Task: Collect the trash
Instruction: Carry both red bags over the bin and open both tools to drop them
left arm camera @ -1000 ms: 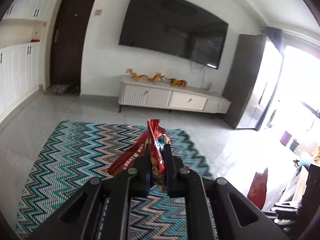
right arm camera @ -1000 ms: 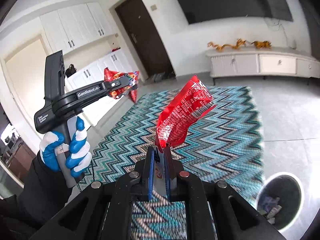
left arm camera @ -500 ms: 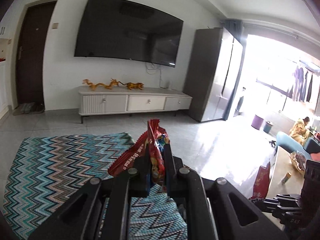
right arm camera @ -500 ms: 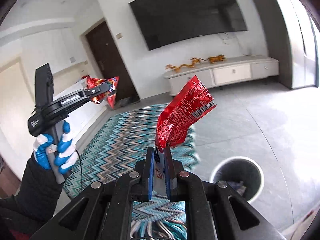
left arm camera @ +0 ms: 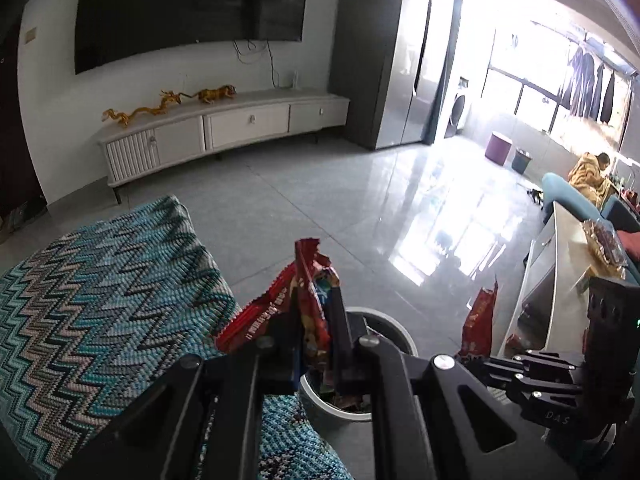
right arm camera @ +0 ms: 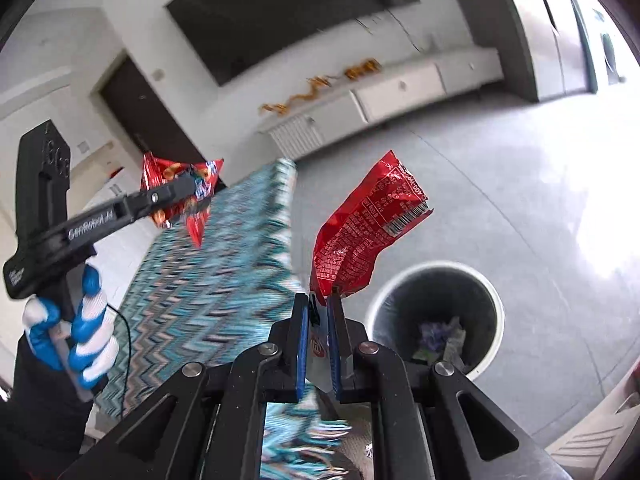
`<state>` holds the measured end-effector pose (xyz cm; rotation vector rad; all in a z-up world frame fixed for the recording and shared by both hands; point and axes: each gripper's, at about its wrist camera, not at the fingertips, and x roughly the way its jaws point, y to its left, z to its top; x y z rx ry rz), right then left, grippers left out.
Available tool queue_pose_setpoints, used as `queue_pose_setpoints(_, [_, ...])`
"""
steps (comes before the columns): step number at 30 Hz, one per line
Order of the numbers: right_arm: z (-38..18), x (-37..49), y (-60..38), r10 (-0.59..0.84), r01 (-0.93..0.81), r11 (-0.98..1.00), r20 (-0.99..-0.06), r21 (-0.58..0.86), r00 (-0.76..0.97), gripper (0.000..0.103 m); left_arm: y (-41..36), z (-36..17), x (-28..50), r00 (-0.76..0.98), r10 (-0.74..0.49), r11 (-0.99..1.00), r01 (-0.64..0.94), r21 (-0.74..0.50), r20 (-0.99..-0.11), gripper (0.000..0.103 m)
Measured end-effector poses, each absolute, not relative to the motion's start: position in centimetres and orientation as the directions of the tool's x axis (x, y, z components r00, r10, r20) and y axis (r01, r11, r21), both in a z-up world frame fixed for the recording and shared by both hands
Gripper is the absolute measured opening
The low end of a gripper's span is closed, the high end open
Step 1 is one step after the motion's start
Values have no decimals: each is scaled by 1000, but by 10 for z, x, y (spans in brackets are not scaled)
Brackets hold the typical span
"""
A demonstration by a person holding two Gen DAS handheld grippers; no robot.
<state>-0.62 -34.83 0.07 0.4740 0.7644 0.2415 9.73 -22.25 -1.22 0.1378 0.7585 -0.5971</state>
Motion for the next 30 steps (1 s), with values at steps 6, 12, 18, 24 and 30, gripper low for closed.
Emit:
queue_pose_setpoints(6, [-55,32,-375,362,45,863,-677,504,641,9,-269,-77,128,440,-425,794,601,-93,-791,13])
queue_pose_setpoints(12, [-99,57,-392,350,116,857,-733,501,583,12,-304,-120,150,356,-417,776,618,-124,-836,14])
queue_pose_setpoints(18, [-127,75,-404,331,167,860,-777,482,535,12,-321,-143,162,296,-416,768,620,-158,-860,29])
queue_pose_setpoints(24, [-137,72,-407,316,195,859,-791,473,524,31,-326,-146,165,289,-422,767,618,-169,-859,46])
queue_pose_setpoints(30, [-128,60,-412,322,206,840,-767,502,555,35,-315,-130,158,332,-419,782,605,-150,-845,47])
